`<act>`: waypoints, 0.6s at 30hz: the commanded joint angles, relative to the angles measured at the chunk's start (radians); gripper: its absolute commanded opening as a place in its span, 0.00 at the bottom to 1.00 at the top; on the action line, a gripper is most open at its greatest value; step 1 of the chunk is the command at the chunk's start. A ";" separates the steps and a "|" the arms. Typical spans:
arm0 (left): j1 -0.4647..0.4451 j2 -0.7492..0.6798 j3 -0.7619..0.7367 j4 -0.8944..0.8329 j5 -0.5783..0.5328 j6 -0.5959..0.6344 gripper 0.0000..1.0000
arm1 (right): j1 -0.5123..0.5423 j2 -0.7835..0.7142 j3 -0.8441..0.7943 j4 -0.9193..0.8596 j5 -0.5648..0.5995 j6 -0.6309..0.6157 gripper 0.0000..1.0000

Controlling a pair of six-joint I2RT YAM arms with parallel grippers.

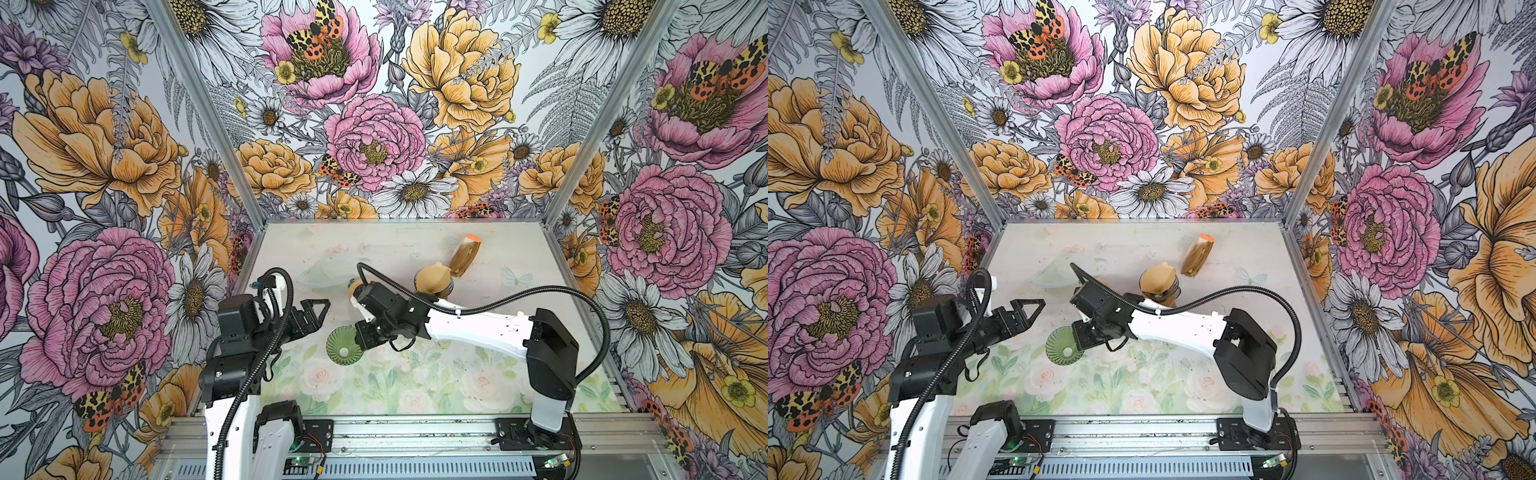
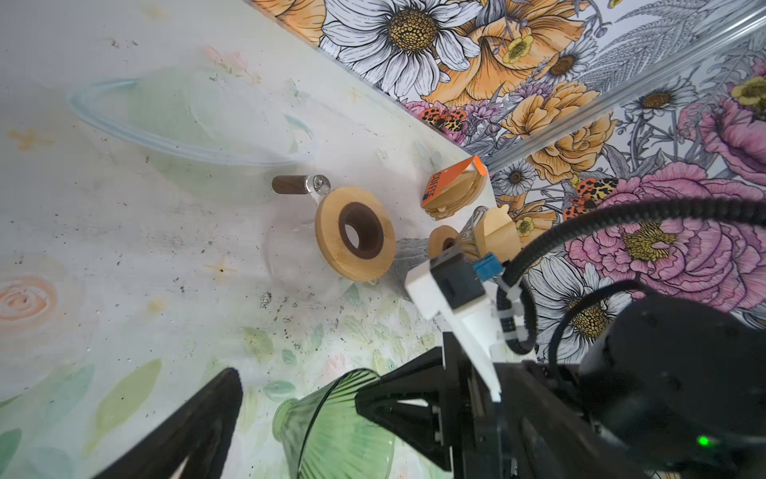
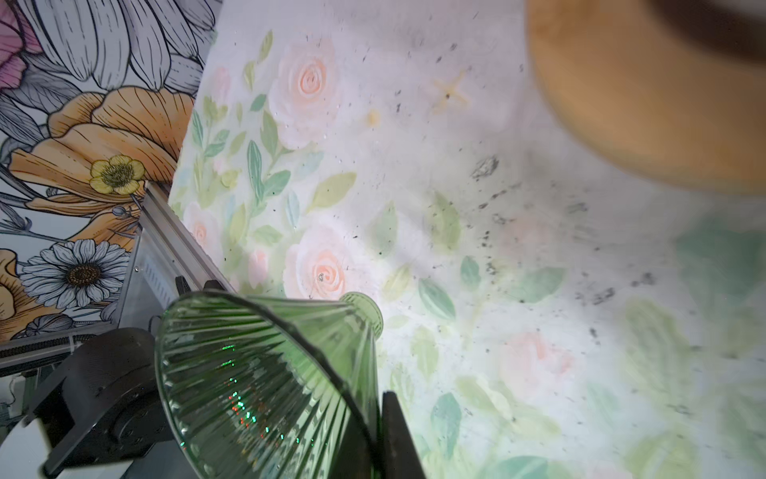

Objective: Place the coffee filter in the dripper
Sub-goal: 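Grasp the green dripper rim with right gripper and lift it, then carry the green dripper with right gripper over the wooden ring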

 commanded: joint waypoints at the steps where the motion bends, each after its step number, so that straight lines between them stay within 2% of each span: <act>1: 0.009 -0.004 -0.007 0.047 0.100 0.029 0.99 | -0.047 -0.073 0.030 -0.073 0.012 -0.068 0.06; 9: -0.017 -0.004 -0.019 0.163 0.239 0.004 0.99 | -0.151 -0.069 0.210 -0.269 -0.013 -0.176 0.06; 18: -0.029 0.049 -0.027 0.185 0.136 0.006 0.99 | -0.241 0.082 0.525 -0.479 -0.026 -0.261 0.07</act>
